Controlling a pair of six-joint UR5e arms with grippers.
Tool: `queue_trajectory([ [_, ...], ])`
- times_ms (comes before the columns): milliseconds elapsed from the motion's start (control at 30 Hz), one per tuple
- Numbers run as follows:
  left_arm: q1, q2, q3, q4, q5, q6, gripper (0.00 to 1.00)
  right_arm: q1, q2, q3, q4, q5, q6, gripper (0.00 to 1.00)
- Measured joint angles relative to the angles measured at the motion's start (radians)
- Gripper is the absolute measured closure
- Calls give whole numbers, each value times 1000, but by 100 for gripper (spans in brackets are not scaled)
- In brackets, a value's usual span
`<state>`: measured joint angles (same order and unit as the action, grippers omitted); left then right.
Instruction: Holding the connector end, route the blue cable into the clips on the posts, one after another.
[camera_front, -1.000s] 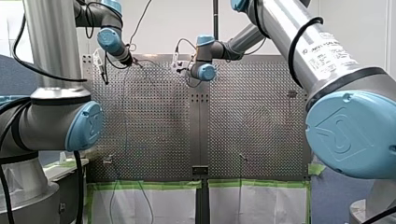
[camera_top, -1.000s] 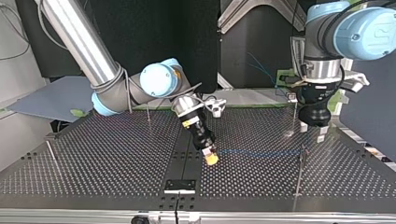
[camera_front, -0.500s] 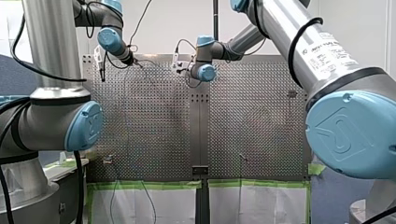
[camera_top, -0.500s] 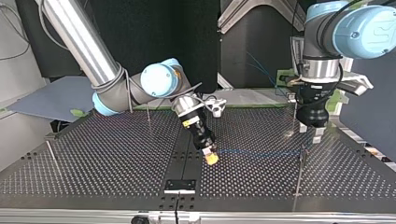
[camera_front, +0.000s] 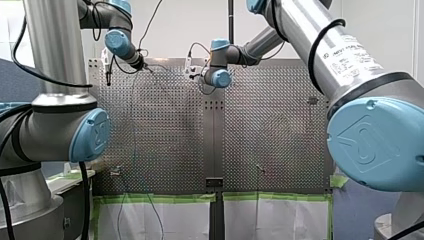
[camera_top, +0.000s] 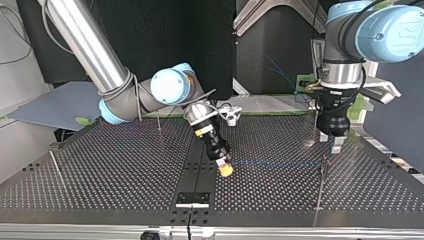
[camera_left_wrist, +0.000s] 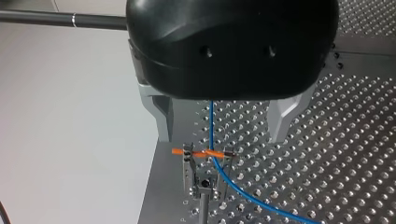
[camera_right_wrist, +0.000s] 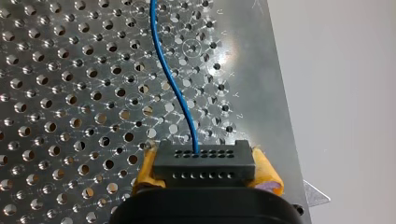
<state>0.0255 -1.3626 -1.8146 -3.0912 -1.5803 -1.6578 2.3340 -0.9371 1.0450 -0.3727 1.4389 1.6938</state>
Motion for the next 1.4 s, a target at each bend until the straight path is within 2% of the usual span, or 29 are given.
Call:
queue_trajectory([
  [400,-4,0,0,3,6,-3,0,0,1,0,1,0,-1,100],
  [700,-21,-4,4,63,84,-23,0,-1,2,0,2,-1,-3,100],
  [867,-42,-26,40,74,112,-37,0,-1,2,0,2,-1,-4,100],
  [1167,-85,-104,123,24,85,-17,0,-4,2,-1,0,0,-3,100],
  [1400,-99,-131,157,31,65,-16,0,-5,2,-1,0,0,-2,100],
])
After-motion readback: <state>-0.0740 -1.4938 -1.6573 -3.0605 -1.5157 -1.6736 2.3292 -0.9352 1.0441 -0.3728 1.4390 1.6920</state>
